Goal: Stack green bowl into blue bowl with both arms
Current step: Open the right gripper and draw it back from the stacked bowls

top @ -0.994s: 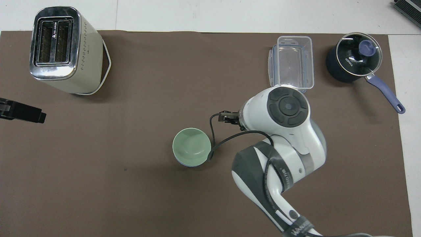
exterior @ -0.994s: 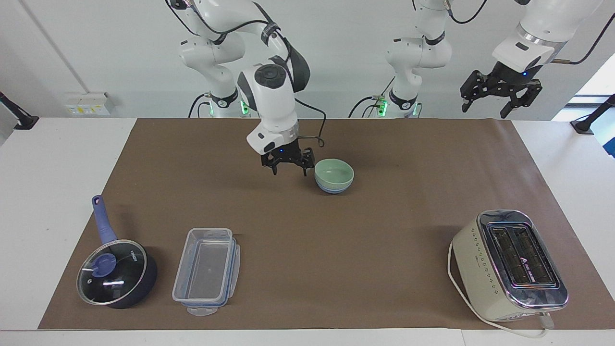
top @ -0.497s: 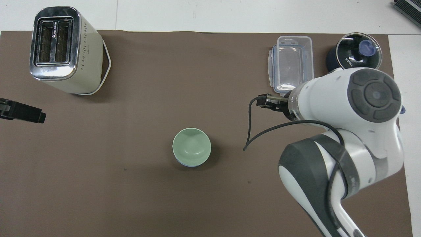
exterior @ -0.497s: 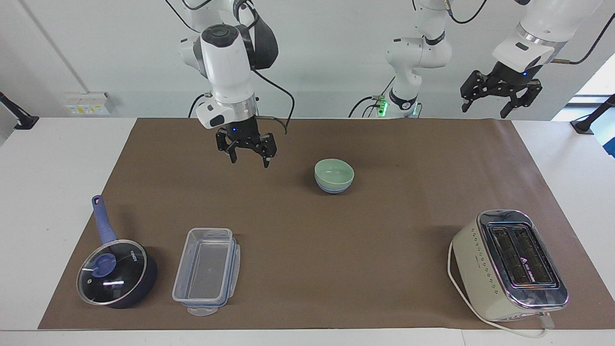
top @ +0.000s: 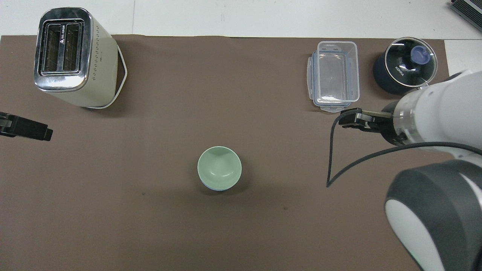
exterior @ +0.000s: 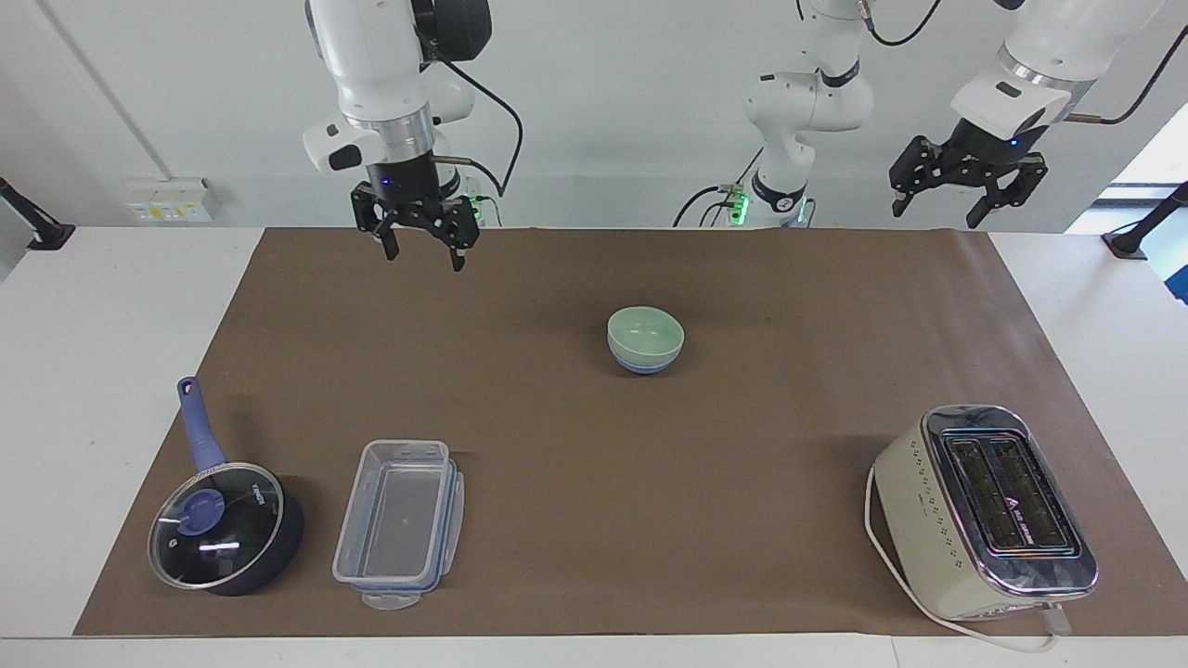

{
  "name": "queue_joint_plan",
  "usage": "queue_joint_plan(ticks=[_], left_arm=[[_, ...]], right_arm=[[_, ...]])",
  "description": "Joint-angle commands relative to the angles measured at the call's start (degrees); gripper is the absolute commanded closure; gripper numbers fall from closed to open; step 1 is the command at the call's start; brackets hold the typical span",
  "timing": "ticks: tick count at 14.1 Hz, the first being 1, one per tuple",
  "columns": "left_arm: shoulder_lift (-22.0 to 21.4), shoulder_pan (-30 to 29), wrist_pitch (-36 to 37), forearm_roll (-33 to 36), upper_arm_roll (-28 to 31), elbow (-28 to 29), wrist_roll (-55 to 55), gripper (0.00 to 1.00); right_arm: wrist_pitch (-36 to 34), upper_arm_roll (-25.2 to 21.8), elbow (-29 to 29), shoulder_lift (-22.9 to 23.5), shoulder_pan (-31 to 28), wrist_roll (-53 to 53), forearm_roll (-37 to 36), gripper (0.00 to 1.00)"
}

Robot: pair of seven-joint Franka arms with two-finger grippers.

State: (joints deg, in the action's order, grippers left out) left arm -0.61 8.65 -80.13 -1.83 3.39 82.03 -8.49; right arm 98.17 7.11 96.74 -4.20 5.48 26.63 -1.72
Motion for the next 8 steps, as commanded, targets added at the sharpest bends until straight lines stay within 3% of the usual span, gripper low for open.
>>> queue_joint_plan(ticks=[1, 3, 8], left_arm=[[-1.15, -0.47, 0.15, 0.43, -0.22, 1.2, -0.21, 0.0], [-1.15, -0.47, 0.15, 0.43, -0.22, 1.2, -0.21, 0.0], [-1.15, -0.47, 0.15, 0.43, -0.22, 1.2, -0.21, 0.0]], right_arm=[[-6.48, -3.75, -3.91, -0.01, -0.82, -7.17, 0.14, 0.0], [-8.78, -8.4, -4.45, -0.89, -0.04, -11.75, 0.05, 0.0], [-12.12, -13.61, -4.19, -2.04, -0.64, -19.94, 0.05, 0.0]])
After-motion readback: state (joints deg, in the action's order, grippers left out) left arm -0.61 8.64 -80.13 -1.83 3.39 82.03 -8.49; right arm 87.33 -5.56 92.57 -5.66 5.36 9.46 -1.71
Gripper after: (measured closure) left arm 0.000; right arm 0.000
